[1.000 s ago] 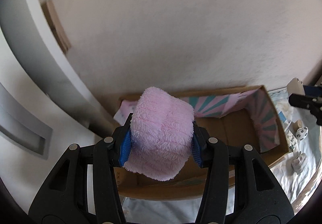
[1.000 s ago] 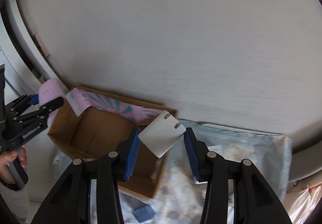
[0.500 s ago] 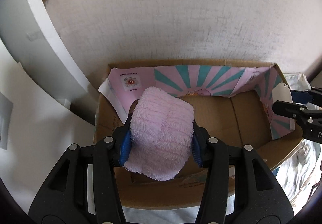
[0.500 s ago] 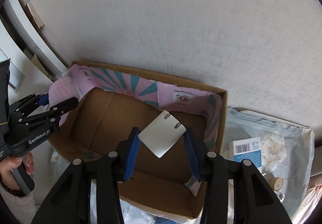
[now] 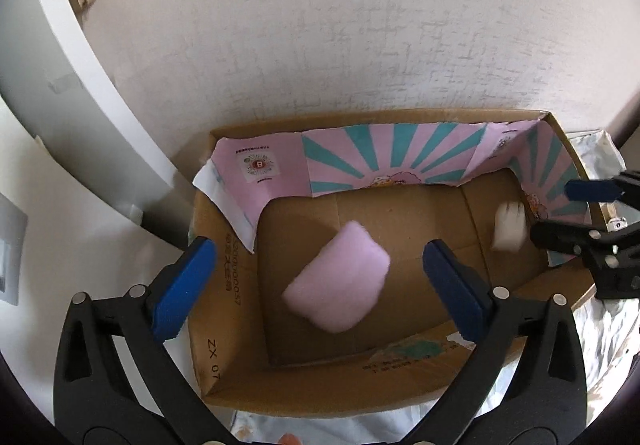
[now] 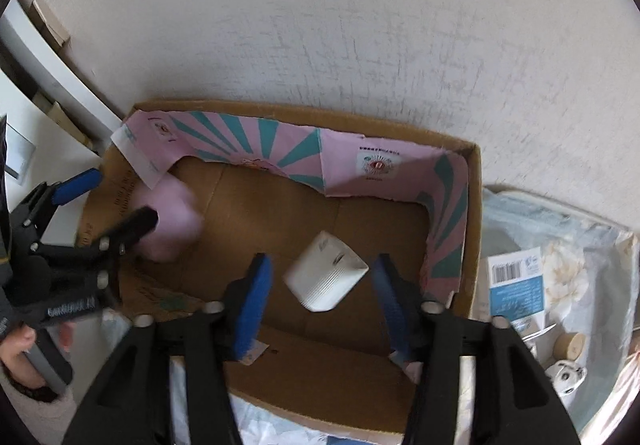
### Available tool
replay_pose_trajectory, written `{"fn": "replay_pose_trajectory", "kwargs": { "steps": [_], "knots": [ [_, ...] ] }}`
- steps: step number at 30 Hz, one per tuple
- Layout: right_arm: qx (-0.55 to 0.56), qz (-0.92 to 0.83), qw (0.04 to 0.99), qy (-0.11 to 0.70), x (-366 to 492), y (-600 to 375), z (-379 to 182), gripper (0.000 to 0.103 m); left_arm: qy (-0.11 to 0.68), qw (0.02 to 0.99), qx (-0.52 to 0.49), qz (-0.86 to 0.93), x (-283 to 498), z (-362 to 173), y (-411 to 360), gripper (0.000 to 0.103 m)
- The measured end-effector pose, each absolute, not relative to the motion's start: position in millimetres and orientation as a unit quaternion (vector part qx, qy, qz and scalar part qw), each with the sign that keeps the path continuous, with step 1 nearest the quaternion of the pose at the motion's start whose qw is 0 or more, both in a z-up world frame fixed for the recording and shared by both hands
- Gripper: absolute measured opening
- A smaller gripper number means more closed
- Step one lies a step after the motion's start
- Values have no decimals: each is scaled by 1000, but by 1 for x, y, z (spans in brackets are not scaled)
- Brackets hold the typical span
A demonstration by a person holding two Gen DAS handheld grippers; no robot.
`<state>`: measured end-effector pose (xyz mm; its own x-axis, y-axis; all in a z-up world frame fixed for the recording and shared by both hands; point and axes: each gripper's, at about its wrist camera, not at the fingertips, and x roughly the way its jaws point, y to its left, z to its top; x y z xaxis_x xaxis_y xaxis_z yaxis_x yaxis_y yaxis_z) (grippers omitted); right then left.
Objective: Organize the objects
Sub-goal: 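Carry the towel and charger into the cardboard box and open both grippers, then withdraw both tools from the box back toward the remaining objects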
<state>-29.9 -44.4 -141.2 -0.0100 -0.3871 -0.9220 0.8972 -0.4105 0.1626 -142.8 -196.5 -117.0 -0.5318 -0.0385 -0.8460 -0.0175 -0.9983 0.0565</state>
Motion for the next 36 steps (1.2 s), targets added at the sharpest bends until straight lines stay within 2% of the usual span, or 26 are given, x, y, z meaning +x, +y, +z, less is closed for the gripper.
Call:
{"fn": "replay_pose_trajectory", "kwargs": {
  "steps": [2,4,6,7,10,17,25,36],
  "knots": [
    [508,-669,483,248,-30,-42,-137,86,-32,2,489,-872,-142,-114,-198,103],
    [499,-674,491,236,-28,-39,-132,87,-21,-5,491,-871,-142,-113,-197,103],
    [492,-675,496,237,-25,-36,-126,98,7,-30,491,-871,-139,-107,-200,103],
    [488,-677,496,240,-26,-33,-124,100,26,-41,496,-867,-139,-105,-202,103],
    [475,-686,493,248,-21,-36,-124,100,51,-47,495,-866,-136,-100,-201,103],
    [472,-693,483,252,-24,-24,-119,100,-16,-21,472,-881,-126,-87,-184,103],
    [476,-696,478,246,-27,-13,-111,100,16,-19,469,-883,-120,-81,-179,103],
    [476,-684,494,248,-27,2,-86,100,-5,-21,448,-894,-103,-48,-155,103]
  ]
}}
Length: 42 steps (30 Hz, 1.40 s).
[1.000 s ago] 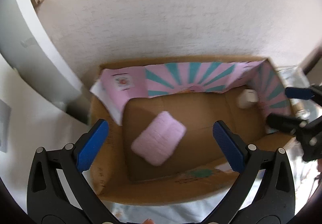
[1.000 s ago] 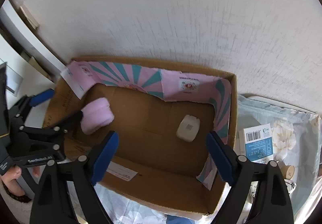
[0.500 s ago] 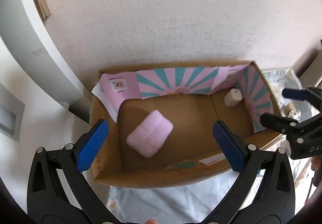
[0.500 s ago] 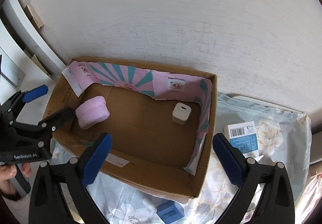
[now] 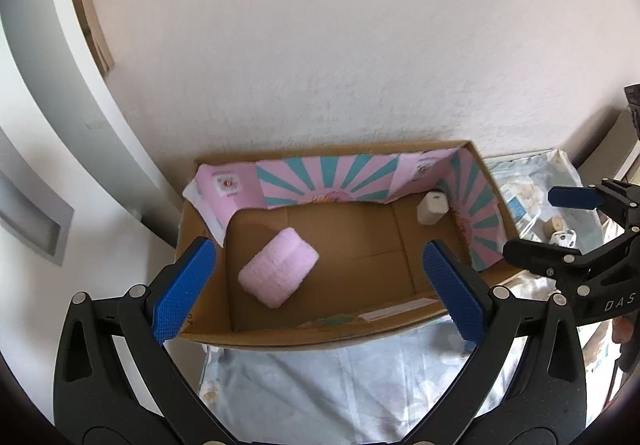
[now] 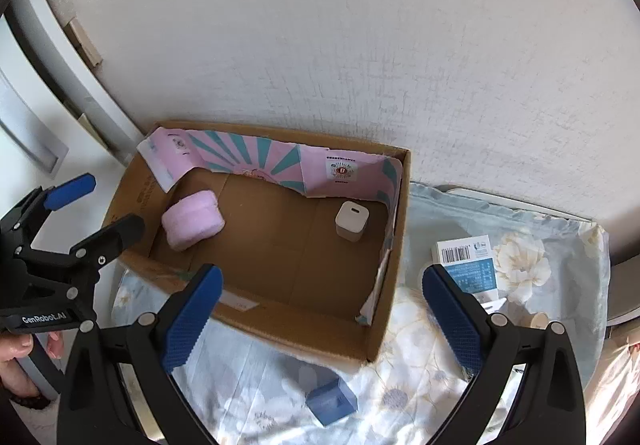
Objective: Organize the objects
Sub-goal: 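Withdraw both tools from the box back toward the remaining objects, then grasp the blue square box with the left gripper while the right gripper grasps the tissue pack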
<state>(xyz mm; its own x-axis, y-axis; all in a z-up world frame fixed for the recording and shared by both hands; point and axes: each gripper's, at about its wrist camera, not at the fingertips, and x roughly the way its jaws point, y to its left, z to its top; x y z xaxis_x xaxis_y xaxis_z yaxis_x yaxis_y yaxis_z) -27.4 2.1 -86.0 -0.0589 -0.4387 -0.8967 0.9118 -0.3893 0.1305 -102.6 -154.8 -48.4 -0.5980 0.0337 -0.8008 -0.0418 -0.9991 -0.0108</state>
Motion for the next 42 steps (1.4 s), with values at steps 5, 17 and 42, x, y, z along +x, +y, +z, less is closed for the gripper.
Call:
{"fn": "replay_pose_trajectory", "kwargs": {
  "steps": [5,17,42],
  "knots": [
    [436,-704,499,255,-31,23,-53,100,15,28,-419,907,-91,-18,-138,103],
    [392,-743,500,209,-86,103,18,100,-1,42,-390,920,-51,21,-77,103],
    [427,-683,533,260,-148,197,-91,100,-62,-32,-483,873,-5,-117,38,102]
  ]
}}
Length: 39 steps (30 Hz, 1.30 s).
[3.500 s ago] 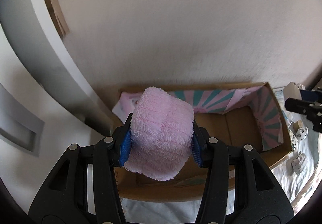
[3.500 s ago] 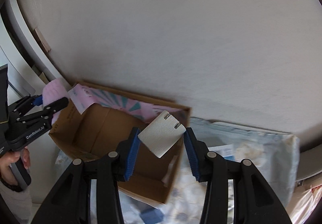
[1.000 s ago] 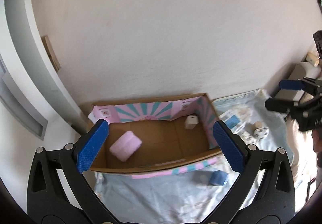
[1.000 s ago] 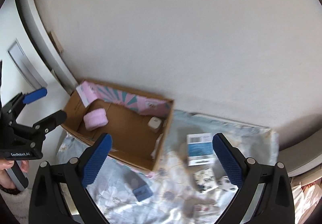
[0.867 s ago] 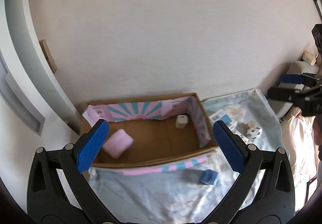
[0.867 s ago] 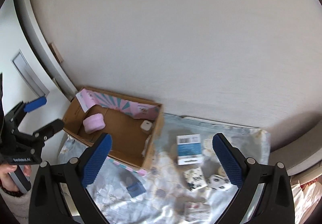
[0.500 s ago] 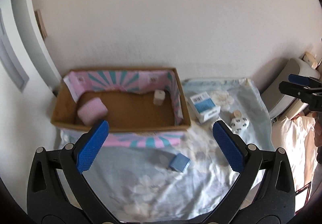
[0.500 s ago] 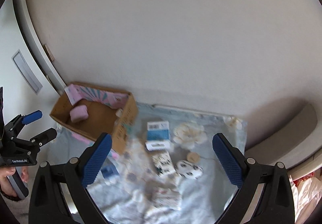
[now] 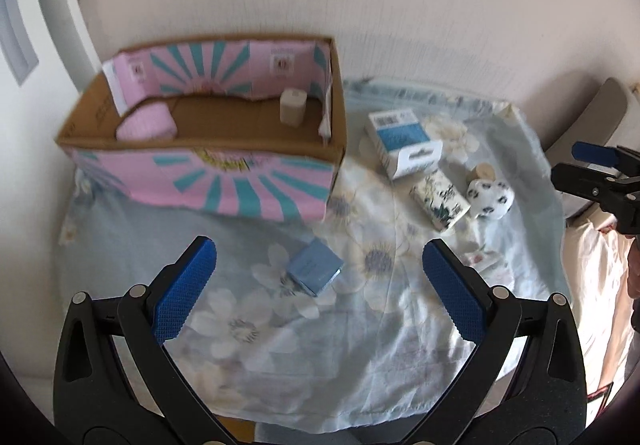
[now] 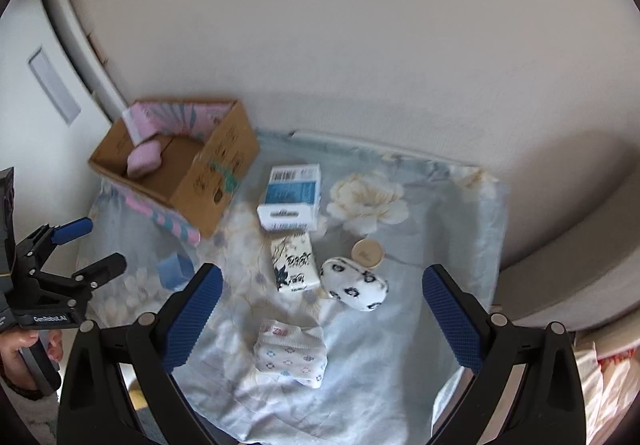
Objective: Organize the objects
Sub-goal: 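Grasp the blue square box with the left gripper while the right gripper grasps the tissue pack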
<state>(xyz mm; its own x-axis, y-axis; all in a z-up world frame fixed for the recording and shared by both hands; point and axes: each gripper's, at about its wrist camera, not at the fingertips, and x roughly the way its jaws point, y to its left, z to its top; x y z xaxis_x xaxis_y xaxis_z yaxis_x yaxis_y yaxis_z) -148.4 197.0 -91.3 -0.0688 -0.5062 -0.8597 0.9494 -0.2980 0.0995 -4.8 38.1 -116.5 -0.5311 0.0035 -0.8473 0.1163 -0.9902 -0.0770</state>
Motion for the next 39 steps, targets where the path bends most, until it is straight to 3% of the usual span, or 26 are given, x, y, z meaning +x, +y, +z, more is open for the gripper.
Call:
{"fn": "replay_pose_trajectory", "kwargs": {
  "steps": [12,14,16,25,33,35,39],
  "knots": [
    [426,-630,568,313,-140,146,-174,93,88,80,489,-864,-18,-186,55,95],
    [420,-625,573,323,-137,140,-180,92,92,86,488,-863,-21,-193,56,83],
    [409,-620,577,339,-133,133,-188,89,93,93,491,-861,-24,-199,56,78],
    [382,-600,586,389,-117,118,-214,74,99,113,486,-861,-25,-209,53,77],
    [389,-599,582,389,-122,109,-220,62,98,113,488,-860,-24,-216,52,57],
    [390,-596,582,391,-121,107,-222,58,95,113,488,-860,-24,-216,50,46],
    [394,-594,583,390,-123,104,-224,50,98,105,487,-861,-23,-216,48,45]
  ]
}}
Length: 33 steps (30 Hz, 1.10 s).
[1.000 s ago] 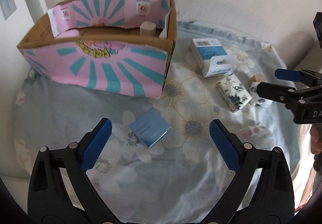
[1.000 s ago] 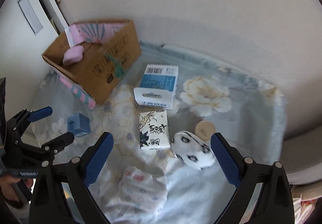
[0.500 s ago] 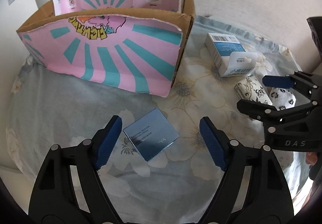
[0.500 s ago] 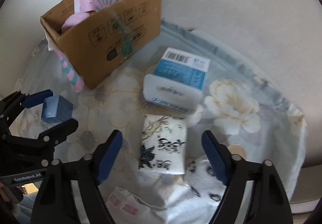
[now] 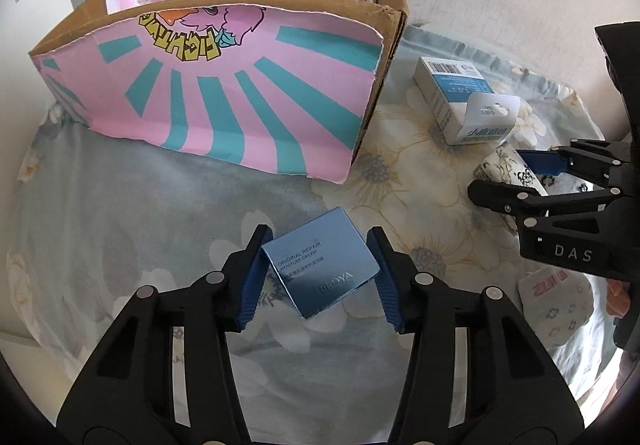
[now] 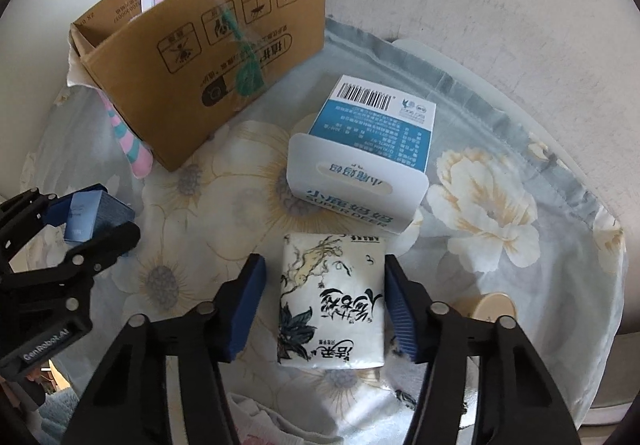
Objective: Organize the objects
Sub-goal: 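Grasp the blue square box with the left gripper while the right gripper grasps the tissue pack, then carry the blue box and tissue pack into the cardboard box and release both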
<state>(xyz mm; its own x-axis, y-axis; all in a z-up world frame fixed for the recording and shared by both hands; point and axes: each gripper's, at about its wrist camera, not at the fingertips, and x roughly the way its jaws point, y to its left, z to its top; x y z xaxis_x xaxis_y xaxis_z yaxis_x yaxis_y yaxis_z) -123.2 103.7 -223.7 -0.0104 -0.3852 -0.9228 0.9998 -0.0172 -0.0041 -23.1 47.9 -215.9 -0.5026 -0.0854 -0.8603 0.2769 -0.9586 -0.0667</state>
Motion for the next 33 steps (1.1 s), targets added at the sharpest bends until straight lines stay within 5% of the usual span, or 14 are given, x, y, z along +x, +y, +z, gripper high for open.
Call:
{"fn": "replay_pose_trajectory", "kwargs": {
  "steps": [3,33],
  "knots": [
    [396,-595,583,386,-126,102,-222,43,97,101,487,-862,-22,-216,48,45],
    [391,-631,597,304,-111,112,-129,43,59,18,454,-889,-8,-126,35,45]
  ]
}}
